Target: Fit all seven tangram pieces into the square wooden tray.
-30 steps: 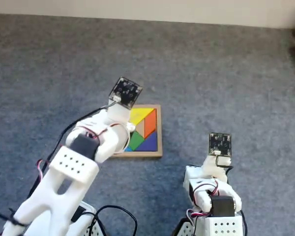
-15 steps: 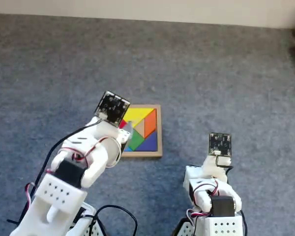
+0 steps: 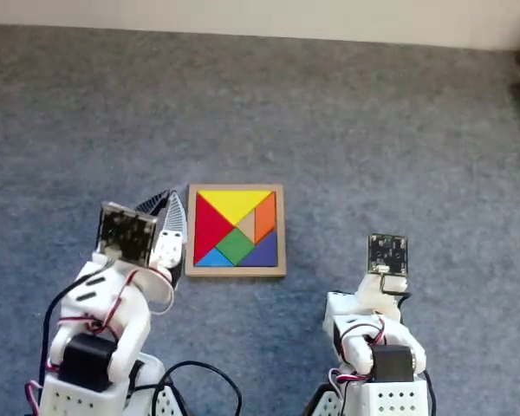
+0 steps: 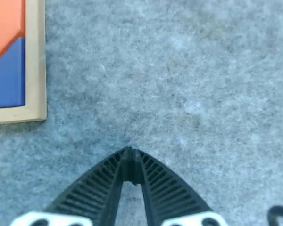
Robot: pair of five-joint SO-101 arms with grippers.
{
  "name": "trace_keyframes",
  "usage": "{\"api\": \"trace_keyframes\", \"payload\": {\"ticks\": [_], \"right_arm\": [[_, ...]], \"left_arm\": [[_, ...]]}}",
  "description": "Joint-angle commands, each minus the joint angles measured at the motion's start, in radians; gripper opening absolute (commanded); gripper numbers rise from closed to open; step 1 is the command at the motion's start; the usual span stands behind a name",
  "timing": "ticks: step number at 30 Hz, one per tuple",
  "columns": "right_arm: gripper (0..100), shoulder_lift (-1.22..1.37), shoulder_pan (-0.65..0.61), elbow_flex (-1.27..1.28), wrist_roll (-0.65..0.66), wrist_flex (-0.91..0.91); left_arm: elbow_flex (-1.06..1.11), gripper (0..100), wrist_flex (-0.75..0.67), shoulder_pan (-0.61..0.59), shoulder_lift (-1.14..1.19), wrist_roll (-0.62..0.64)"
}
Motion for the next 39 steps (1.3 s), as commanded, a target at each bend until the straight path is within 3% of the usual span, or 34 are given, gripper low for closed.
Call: {"api": "trace_keyframes", "payload": {"ticks": [1,10,19,26,36,39], "right_arm": [[0.5,-0.018,0.015,0.133,-0.005,0.001],[0.5,-0.018,0.015,0.134,-0.005,0.001],[0.5,-0.018,0.015,0.134,-0.005,0.001],[0.5,-0.018,0.016,0.133,-0.005,0.001],[0.5,-0.018,0.019,0.133,-0.005,0.001],[0.5,-0.018,0.019,0.133,-0.005,0.001]], "left_arm": [[0.059,11,-0.009,-0.054,-0.108,0.005],[0.196,16,-0.014,-0.199,-0.163,0.005],[0.421,16,-0.012,-0.202,-0.157,0.003],[0.418,16,0.032,-0.275,-0.154,0.005],[0.418,16,0.451,-0.294,-0.157,0.005],[0.418,16,0.488,-0.34,-0.159,0.005]]}}
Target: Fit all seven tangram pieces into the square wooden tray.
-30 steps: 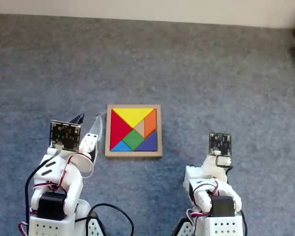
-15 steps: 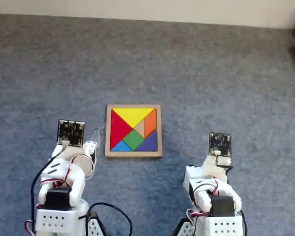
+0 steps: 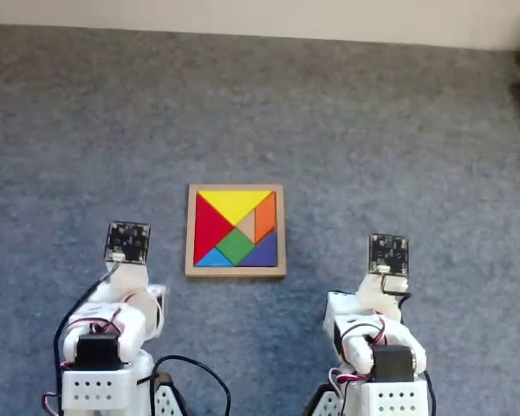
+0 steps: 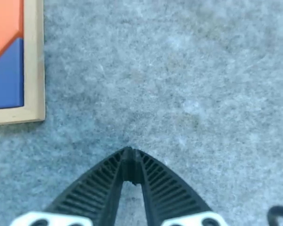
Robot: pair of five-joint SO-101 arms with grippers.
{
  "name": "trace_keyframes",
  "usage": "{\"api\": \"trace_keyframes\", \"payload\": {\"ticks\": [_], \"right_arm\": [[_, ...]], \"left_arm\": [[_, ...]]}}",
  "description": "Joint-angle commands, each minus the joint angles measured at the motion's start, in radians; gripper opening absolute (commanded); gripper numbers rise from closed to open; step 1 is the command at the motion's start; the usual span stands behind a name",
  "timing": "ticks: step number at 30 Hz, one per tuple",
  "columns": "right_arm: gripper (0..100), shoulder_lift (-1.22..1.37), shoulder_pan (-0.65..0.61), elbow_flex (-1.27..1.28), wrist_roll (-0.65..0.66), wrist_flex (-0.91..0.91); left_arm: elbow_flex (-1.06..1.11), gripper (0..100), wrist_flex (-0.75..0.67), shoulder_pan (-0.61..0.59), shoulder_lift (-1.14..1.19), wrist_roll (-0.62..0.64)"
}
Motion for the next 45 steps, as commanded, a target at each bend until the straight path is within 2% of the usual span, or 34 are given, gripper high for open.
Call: {"api": "trace_keyframes", "payload": {"ticks": [1,7,10,13,16,45], "right_arm": [[0.5,-0.018,0.013,0.133,-0.005,0.001],[0.5,-0.018,0.013,0.133,-0.005,0.001],[0.5,-0.018,0.015,0.133,-0.005,0.005],[0.5,-0.018,0.013,0.133,-0.005,0.005],[0.5,-0.018,0.013,0.133,-0.005,0.005],[0.5,-0.018,0.013,0.133,-0.005,0.005]], "left_arm": [[0.019,16,0.031,-0.073,-0.031,0.005],[0.019,14,0.038,-0.12,-0.031,0.005],[0.019,1,0.034,-0.12,-0.031,0.005],[0.019,3,0.038,-0.122,-0.028,0.005],[0.019,0,0.038,-0.124,-0.028,0.005],[0.019,1,0.04,-0.122,-0.031,0.011]]}}
